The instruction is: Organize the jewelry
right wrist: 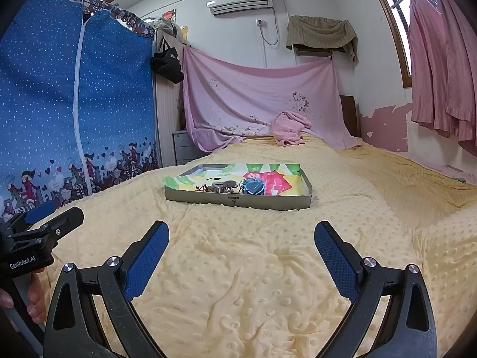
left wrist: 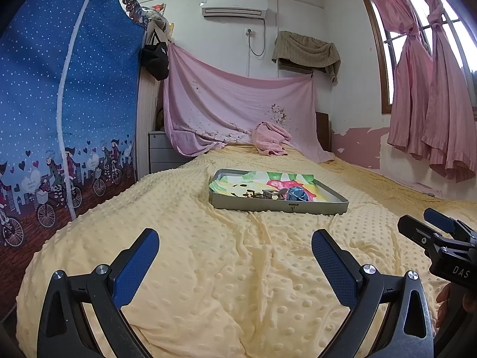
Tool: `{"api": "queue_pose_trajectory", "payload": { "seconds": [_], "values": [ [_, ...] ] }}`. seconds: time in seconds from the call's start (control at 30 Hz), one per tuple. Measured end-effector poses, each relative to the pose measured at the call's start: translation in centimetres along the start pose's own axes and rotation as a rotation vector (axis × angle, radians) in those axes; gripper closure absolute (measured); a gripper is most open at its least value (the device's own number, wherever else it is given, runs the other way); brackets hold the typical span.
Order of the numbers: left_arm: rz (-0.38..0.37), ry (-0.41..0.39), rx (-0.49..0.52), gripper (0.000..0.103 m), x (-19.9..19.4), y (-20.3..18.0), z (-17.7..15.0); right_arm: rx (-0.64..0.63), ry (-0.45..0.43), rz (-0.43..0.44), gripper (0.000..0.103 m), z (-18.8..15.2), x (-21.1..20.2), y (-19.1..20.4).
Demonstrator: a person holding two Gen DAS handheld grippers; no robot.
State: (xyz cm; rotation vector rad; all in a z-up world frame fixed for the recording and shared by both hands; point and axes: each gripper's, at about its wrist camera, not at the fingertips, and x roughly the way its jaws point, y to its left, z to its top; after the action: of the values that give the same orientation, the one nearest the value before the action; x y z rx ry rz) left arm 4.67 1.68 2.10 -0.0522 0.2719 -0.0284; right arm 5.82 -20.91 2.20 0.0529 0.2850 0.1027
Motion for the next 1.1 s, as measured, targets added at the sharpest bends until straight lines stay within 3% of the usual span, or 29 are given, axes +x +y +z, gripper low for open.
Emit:
{"api": "queue_pose_trajectory", "payload": {
  "seconds": [1.1],
  "values": [
    [0.000, -0.006, 0.009, 0.000, -0.14, -0.43, 0.12, 0.000, -0.001, 0.000, 0.007, 0.02, -0.06, 0.05]
  ]
}}
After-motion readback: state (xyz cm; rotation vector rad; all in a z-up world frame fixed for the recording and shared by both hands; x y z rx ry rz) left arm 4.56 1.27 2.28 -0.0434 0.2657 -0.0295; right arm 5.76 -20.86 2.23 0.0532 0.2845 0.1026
